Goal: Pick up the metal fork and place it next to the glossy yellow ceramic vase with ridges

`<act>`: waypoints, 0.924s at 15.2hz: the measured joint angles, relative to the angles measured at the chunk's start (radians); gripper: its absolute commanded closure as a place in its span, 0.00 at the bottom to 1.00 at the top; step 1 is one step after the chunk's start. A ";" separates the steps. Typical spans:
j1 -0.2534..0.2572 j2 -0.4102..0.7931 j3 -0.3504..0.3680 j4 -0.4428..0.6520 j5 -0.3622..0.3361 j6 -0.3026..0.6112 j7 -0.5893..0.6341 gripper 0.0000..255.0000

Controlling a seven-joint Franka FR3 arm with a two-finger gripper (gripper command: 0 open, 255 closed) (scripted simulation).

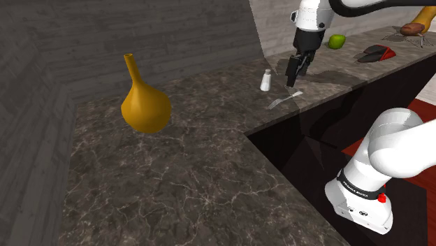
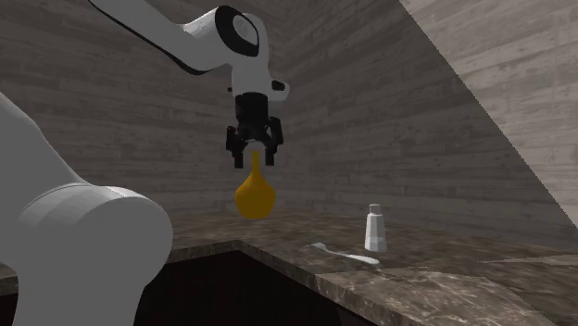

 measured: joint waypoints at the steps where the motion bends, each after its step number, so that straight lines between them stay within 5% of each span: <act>1: 0.000 0.000 0.000 0.000 0.000 0.000 0.000 0.00; 6: 0.033 -0.040 -0.110 -0.121 -0.077 0.119 -0.236 0.00; 14: 0.098 0.032 -0.383 -0.248 -0.231 0.406 -0.732 0.00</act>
